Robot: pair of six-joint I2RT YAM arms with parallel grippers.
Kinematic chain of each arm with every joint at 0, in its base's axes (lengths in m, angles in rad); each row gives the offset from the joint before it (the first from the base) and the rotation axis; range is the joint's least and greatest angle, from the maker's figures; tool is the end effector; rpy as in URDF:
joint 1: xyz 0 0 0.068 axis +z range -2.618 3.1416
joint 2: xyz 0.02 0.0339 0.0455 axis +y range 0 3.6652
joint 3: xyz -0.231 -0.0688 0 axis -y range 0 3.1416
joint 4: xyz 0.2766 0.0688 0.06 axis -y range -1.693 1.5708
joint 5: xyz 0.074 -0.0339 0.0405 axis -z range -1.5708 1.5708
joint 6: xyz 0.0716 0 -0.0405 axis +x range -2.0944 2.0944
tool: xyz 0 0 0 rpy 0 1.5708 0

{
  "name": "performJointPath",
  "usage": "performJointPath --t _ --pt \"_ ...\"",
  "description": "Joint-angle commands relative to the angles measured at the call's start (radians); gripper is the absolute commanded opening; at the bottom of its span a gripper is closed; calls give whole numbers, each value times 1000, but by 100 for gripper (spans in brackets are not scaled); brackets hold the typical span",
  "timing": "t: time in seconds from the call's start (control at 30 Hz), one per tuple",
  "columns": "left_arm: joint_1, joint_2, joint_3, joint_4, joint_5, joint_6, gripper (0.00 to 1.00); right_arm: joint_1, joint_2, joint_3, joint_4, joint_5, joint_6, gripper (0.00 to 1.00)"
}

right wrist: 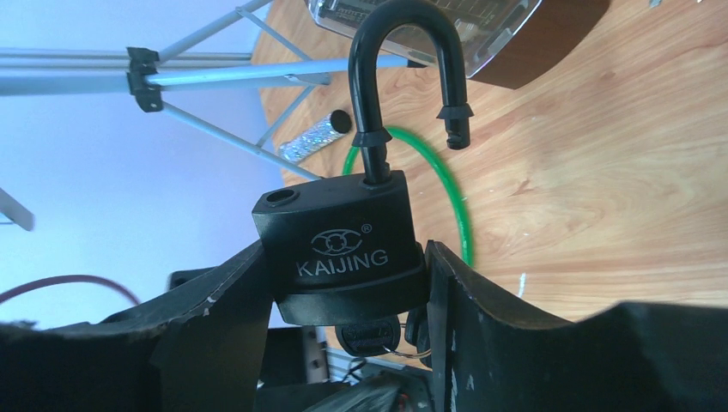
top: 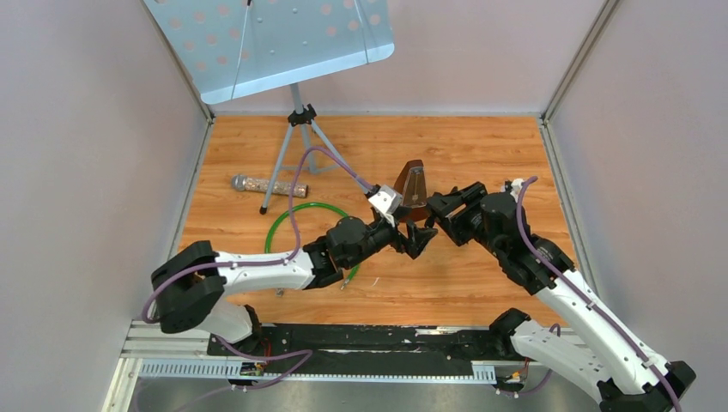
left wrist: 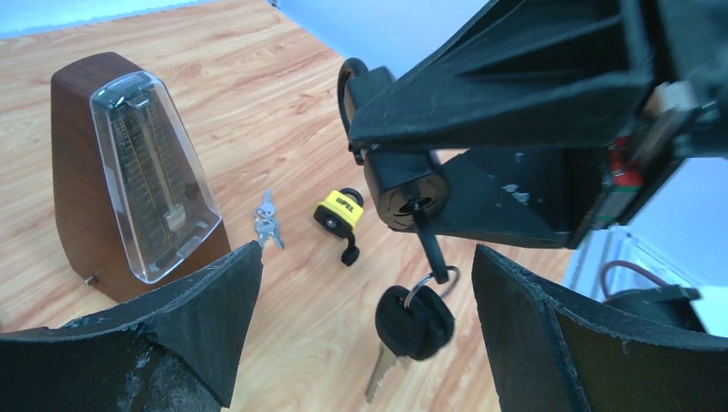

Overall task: Lock with the key
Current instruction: Lock the lock.

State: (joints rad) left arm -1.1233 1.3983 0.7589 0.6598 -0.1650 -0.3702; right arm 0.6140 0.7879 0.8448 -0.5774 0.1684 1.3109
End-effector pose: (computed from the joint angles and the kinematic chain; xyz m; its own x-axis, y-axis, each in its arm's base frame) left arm 0.1762 -0.3399 0.2271 -0.2878 -0.2251 -0.9308 0.7660 0.5293 -0.3649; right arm 0.2155 0.1372 0.2810 -0.5385 0.7861 -0.3035 0.2774 0.5055 0.8170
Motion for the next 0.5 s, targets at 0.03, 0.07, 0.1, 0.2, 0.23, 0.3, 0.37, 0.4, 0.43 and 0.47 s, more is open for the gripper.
performJointPath --t 0.03,0.07,0.1,0.2,0.23,0.3,0.37,0.4,0.43,0.47 --pt "-18 86 -2 318 -101 77 96 3 -42 67 145 48 135 28" --pt "-20 95 -2 341 -107 69 97 2 -47 66 146 50 143 28" --pt "-21 113 1 391 -98 69 99 3 -50 64 145 52 152 28" --pt "-36 153 18 472 -85 101 100 3 -52 62 145 51 173 28" --pt "-40 172 27 498 -103 108 100 3 -49 62 146 48 178 28" --pt "-46 193 33 534 -128 114 100 3 -47 65 146 39 182 28" --pt "-49 207 34 563 -153 102 100 3 -46 67 146 34 182 29" --pt "-50 213 35 571 -164 96 100 3 -47 69 148 33 181 29" --pt "-51 214 35 573 -189 83 100 3 -49 69 147 31 182 29" --pt "-52 213 36 573 -204 75 100 3 -49 69 147 31 180 29"
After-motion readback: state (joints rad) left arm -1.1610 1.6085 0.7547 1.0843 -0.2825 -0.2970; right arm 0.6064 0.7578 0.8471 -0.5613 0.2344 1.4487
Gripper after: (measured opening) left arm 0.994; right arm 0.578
